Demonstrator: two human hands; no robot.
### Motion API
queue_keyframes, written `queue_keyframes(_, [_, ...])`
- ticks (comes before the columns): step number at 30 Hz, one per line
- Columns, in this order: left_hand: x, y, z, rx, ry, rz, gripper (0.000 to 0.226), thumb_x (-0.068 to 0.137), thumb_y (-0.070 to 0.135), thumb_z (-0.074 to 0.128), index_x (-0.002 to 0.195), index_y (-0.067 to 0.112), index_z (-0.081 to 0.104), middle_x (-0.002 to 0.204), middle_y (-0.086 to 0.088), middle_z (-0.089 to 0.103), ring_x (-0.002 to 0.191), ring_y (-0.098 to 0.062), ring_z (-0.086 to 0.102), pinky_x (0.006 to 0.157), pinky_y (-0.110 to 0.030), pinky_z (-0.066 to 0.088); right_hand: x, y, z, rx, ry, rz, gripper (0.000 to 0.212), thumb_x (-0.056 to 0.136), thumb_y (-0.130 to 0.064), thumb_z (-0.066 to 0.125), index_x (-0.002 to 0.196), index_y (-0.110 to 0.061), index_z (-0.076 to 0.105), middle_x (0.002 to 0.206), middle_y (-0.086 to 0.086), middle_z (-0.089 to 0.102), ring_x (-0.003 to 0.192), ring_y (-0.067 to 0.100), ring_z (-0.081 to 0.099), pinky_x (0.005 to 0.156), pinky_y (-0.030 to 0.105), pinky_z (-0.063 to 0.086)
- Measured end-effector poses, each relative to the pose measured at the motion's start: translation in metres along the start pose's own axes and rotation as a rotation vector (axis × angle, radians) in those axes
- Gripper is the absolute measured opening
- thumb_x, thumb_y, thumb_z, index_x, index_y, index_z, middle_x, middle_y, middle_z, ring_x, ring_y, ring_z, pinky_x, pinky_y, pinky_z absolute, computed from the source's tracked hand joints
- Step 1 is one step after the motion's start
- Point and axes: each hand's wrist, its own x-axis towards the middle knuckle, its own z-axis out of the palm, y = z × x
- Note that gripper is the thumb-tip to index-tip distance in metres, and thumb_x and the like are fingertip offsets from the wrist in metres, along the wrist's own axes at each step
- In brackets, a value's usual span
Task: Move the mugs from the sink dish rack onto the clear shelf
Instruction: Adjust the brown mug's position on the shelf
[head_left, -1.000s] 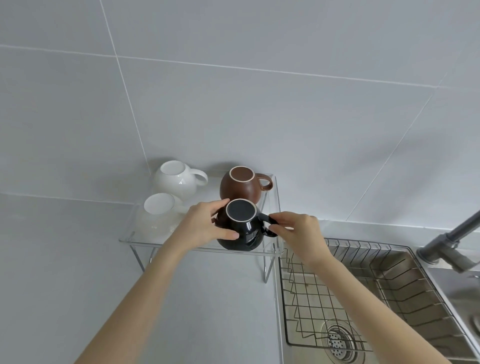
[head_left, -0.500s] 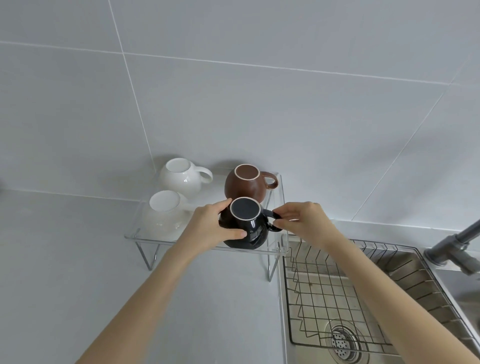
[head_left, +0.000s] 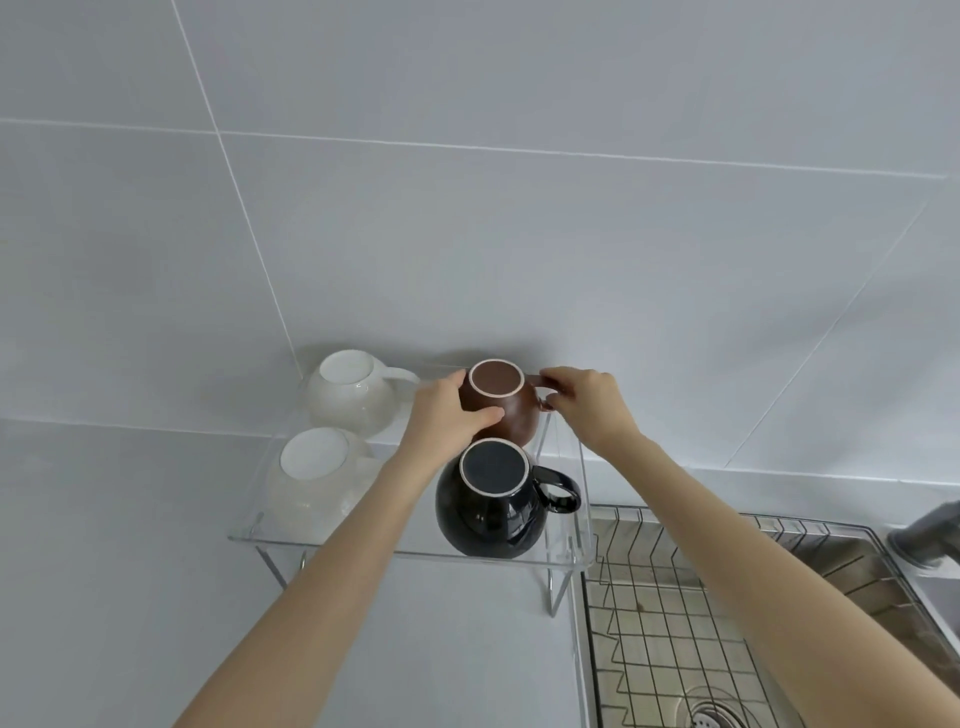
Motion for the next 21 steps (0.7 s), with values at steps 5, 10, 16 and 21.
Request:
queue_keyframes(5, [0.007, -0.004, -0.003, 0.023, -0.025, 0.027, 0.041, 0.07, 0.016, 0.074, 0.11, 0.01, 0.064, 0.104, -0.009, 0.072, 0.095, -0.026, 0.065, 0.089, -0.036, 0.05, 0.002, 0.009, 0.0, 0.009, -0.002, -0.02, 0.025, 0.071, 0.007, 0.043, 0.072, -0.01, 0.061, 0.089, 0.028, 0.069, 0.087, 0.046, 0.062, 0.073, 0.049, 0.053])
queue_keyframes(10, [0.012, -0.005, -0.005, 0.024, -0.073, 0.049, 0.041, 0.07, 0.015, 0.074, 0.11, 0.013, 0.065, 0.107, -0.007, 0.072, 0.101, -0.022, 0.064, 0.09, -0.031, 0.047, 0.0, 0.008, -0.003, -0.042, 0.02, 0.0, 0.021, 0.071, 0.008, 0.043, 0.07, -0.004, 0.06, 0.083, 0.027, 0.07, 0.071, 0.044, 0.054, 0.054, 0.036, 0.041])
queue_keyframes(16, [0.012, -0.007, -0.006, 0.025, -0.104, 0.071, 0.04, 0.073, 0.017, 0.073, 0.111, 0.012, 0.063, 0.11, -0.007, 0.071, 0.105, -0.022, 0.063, 0.093, -0.033, 0.046, -0.007, 0.007, -0.004, -0.055, 0.047, -0.001, 0.024, 0.073, 0.008, 0.045, 0.08, -0.003, 0.065, 0.077, 0.022, 0.071, 0.067, 0.037, 0.041, 0.061, 0.038, 0.043])
queue_keyframes(21, [0.01, -0.005, -0.006, 0.081, -0.149, 0.063, 0.04, 0.078, 0.021, 0.068, 0.115, 0.009, 0.058, 0.113, -0.01, 0.069, 0.106, -0.027, 0.062, 0.094, -0.036, 0.046, -0.012, 0.003, -0.004, -0.076, 0.067, 0.003, 0.028, 0.077, 0.006, 0.045, 0.091, -0.005, 0.067, 0.081, 0.025, 0.071, 0.076, 0.04, 0.055, 0.072, 0.043, 0.049])
